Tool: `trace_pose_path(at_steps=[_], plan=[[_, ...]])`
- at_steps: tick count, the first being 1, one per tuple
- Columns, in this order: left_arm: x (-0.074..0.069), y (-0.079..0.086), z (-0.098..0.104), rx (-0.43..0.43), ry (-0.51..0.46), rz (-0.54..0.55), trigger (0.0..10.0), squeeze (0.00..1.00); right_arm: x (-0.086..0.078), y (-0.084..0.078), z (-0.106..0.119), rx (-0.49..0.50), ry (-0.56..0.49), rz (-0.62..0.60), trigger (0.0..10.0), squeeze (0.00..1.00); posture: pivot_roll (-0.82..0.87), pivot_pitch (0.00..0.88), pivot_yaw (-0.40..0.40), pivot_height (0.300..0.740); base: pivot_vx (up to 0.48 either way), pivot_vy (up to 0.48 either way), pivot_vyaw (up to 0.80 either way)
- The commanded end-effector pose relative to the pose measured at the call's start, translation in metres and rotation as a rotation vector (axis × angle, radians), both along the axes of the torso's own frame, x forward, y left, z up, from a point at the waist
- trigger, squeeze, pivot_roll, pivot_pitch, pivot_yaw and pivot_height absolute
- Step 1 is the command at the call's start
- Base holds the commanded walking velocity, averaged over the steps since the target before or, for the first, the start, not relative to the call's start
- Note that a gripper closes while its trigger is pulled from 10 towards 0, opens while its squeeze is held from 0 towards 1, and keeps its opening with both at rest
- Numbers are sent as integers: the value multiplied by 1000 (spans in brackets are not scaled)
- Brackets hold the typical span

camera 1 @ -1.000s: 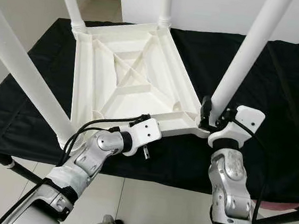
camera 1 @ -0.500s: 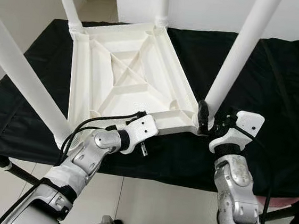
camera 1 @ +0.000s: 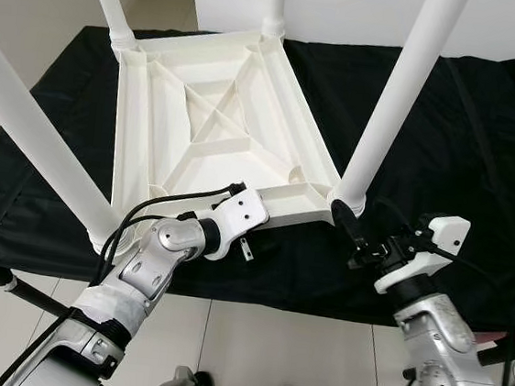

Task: Building children table

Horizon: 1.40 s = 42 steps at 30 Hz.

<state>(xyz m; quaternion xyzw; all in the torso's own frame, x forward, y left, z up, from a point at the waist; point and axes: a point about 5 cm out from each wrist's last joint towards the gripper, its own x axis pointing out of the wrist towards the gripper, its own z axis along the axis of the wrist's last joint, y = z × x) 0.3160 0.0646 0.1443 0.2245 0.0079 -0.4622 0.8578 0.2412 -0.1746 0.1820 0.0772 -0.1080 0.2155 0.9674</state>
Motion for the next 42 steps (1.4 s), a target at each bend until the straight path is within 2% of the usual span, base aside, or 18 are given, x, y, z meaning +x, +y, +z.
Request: trace_pose_path(at_steps=[1, 5, 6, 7, 9, 13, 14, 15, 16, 22, 26, 29, 37, 41, 42], plan=[[4, 10, 5, -24, -23, 90, 10000, 0, -4, 4, -2, 6, 17, 53, 10000, 0, -182, 162, 100, 740, 0, 0, 0], [0, 9, 12, -86, -13, 93, 10000, 0, -3, 7, -4, -13, 33, 89, 10000, 0, -171, 166, 96, 740, 0, 0, 0], [-2, 9, 16, -117, -19, 102, 10000, 918, -1, 9, -5, -16, 38, 98, 10000, 0, -168, 167, 94, 740, 0, 0, 0], [-5, 9, 21, -157, -19, 114, 10000, 1000, 1, 11, -5, -15, 42, 110, 10000, 0, -157, 169, 85, 740, 0, 0, 0], [-8, 9, 28, -186, -36, 130, 10000, 1000, 5, 16, -4, -14, 45, 133, 10000, 0, -148, 169, 77, 740, 0, 0, 0], [-12, 11, 38, -163, -103, 154, 10000, 1000, 9, 21, -5, -20, 48, 166, 10000, 0, -133, 166, 64, 740, 0, 0, 0], [-14, 12, 41, -164, -110, 152, 10000, 835, 10, 23, -5, -24, 48, 176, 10000, 0, -131, 167, 61, 740, 0, 0, 0], [-14, 12, 41, -164, -110, 152, 10000, 835, 10, 23, -5, -24, 48, 176, 10000, 0, -131, 167, 61, 740, 0, 0, 0], [-17, 12, 44, -169, -115, 149, 10000, 0, 11, 25, -5, -29, 47, 190, 10000, 0, -125, 166, 56, 740, 0, 0, 0], [-32, 19, 52, -232, -121, 161, 10000, 0, 16, 31, -6, -44, 52, 234, 10000, 0, -112, 158, 45, 740, 0, 0, 0], [-45, 34, 51, -350, -94, 267, 10000, 0, 20, 35, -9, -54, 57, 253, 10000, 0, -98, 146, 41, 740, 0, 0, 0], [-51, 43, 52, -377, -116, 342, 10000, 0, 24, 36, -11, -52, 60, 251, 10000, 0, -73, 147, 31, 740, 0, 0, 0], [-64, 52, 55, -430, -144, 441, 10000, 0, 35, 40, -12, -34, 57, 228, 10000, 0, -49, 149, 25, 740, 0, 0, 0], [-84, 63, 48, -467, -178, 550, 10000, 0, 49, 50, -11, -31, 51, 239, 10000, 0, 24, 156, 1, 740, 0, 0, 0], [-84, 63, 48, -467, -178, 550, 10000, 0, 49, 50, -11, -31, 51, 239, 10000, 0, 24, 156, 1, 740, 0, 0, 0]])
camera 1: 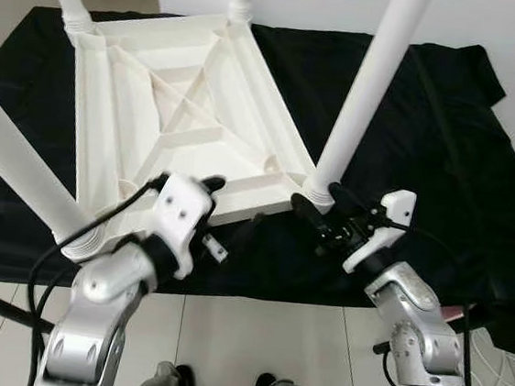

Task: Building children table

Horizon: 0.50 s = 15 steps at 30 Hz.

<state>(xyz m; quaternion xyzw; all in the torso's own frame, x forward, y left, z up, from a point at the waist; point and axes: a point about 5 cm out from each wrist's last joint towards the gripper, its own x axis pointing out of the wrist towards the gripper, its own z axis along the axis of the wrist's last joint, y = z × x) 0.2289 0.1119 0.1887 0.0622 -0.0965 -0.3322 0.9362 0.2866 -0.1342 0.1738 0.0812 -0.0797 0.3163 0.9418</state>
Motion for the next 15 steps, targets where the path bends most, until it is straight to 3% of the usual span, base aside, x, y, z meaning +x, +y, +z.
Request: trace_pose_path(at_steps=[1, 4, 6, 8, 10, 15], plan=[[4, 15, 3, -65, -34, 304, 10000, 0, 3, 9, -3, -10, 15, 27, 10000, 0, 24, 156, 1, 740, 0, 0, 0], [-7, 28, -1, -65, -75, 402, 10000, 0, 12, 18, -2, -14, 2, 48, 10000, 0, 58, 158, -9, 740, 0, 0, 0], [-7, 28, -1, -65, -75, 402, 10000, 0, 12, 18, -2, -14, 2, 48, 10000, 0, 58, 158, -9, 740, 0, 0, 0], [-20, 37, -6, -27, -123, 476, 10000, 0, 18, 25, -1, -18, -6, 71, 10000, 0, 81, 162, -12, 740, 0, 0, 0], [-20, 37, -6, -27, -123, 476, 10000, 0, 18, 25, -1, -18, -6, 71, 10000, 0, 81, 162, -12, 740, 0, 0, 0], [-38, 54, -20, -22, -119, 624, 10000, 0, 23, 34, -2, -26, -10, 102, 10000, 0, 104, 166, -18, 740, 0, 0, 0]])
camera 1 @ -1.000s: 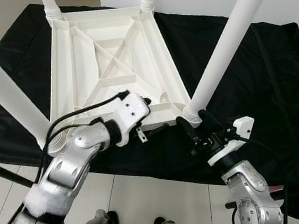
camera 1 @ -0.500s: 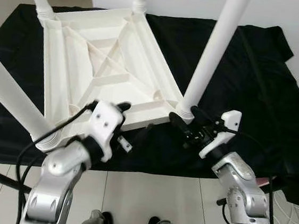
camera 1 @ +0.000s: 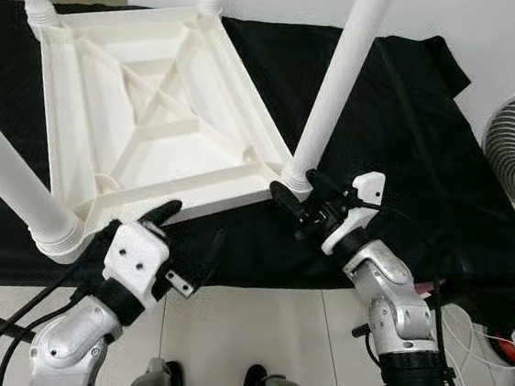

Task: Building children table

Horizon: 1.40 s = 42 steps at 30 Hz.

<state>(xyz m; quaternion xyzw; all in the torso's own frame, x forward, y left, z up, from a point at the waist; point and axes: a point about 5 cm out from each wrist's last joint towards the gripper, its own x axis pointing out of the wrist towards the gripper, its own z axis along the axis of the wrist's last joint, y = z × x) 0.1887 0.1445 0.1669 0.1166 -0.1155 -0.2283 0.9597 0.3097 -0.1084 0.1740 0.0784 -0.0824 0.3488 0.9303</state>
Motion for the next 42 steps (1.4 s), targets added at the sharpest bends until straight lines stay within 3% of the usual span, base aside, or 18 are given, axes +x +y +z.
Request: trace_pose_path(at_steps=[1, 7, 12, 18, 21, 26, 28, 30, 42], plan=[[-4, 26, -2, -85, -62, 437, 10000, 0, 1, 10, -3, -20, 3, 41, 10000, 0, 107, 170, -19, 740, 0, 0, 0], [-14, 35, -9, -51, -60, 514, 10000, 0, 2, 11, -5, -23, 4, 45, 10000, 0, 112, 174, -19, 740, 0, 0, 0], [-32, 62, -18, 19, -85, 710, 10000, 0, 4, 12, -7, -11, 5, 34, 10000, 0, 116, 173, -14, 740, 0, 0, 0], [-39, 73, -23, 52, -87, 768, 10000, 0, 4, 13, -9, -9, 4, 36, 10000, 0, 116, 173, -14, 740, 0, 0, 0], [-46, 92, -26, 78, -102, 846, 10000, 0, 6, 14, -9, -4, -1, 33, 10000, 0, 128, 183, -3, 740, 0, 0, 0], [-48, 104, -26, 109, -117, 879, 10000, 0, 7, 14, -9, -1, -4, 32, 10000, 0, 122, 185, 0, 740, 0, 0, 0], [-49, 118, -22, 185, -155, 876, 10000, 0, 8, 16, -8, 0, -10, 34, 10000, 0, 120, 184, 3, 740, 0, 0, 0], [-49, 131, -18, 195, -178, 896, 10000, 0, 8, 17, -8, 1, -14, 35, 10000, 0, 121, 181, 4, 740, 0, 0, 0], [-55, 161, -14, 280, -215, 941, 10000, 0, 7, 19, -8, 7, -29, 33, 10000, 0, 112, 181, 11, 740, 0, 0, 0]])
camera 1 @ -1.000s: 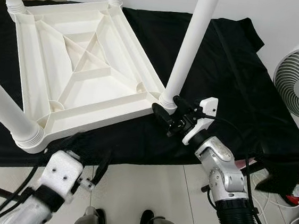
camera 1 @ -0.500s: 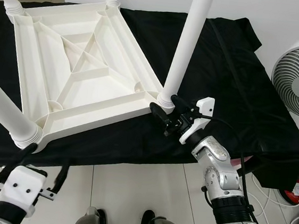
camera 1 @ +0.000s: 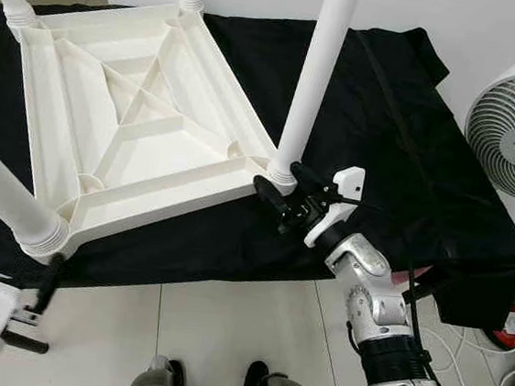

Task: Building children table

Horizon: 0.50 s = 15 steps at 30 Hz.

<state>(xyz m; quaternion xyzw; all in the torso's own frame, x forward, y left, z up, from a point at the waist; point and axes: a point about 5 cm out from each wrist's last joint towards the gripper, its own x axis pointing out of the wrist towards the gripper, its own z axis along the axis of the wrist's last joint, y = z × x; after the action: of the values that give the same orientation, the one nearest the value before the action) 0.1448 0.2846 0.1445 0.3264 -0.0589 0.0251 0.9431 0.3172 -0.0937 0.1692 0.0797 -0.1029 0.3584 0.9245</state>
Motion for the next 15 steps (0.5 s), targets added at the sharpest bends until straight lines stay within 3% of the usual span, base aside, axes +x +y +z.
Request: trace_pose_path(at_steps=[1, 6, 11, 15], plan=[[-11, 21, 8, -42, -249, 349, 10000, 0, 0, 5, -3, -9, 11, 14, 10000, 0, 112, 181, 11, 740, 0, 0, 0], [-17, 44, 12, 10, -246, 398, 10000, 0, 1, 5, -3, -9, 8, 5, 10000, 0, 99, 180, 29, 740, 0, 0, 0], [-26, 55, 9, 55, -223, 434, 10000, 0, 0, 3, -3, -11, 9, 3, 10000, 0, 97, 182, 30, 740, 0, 0, 0], [-28, 63, 11, 43, -237, 471, 10000, 0, 0, 4, -4, -10, 9, 4, 10000, 0, 97, 182, 30, 740, 0, 0, 0]])
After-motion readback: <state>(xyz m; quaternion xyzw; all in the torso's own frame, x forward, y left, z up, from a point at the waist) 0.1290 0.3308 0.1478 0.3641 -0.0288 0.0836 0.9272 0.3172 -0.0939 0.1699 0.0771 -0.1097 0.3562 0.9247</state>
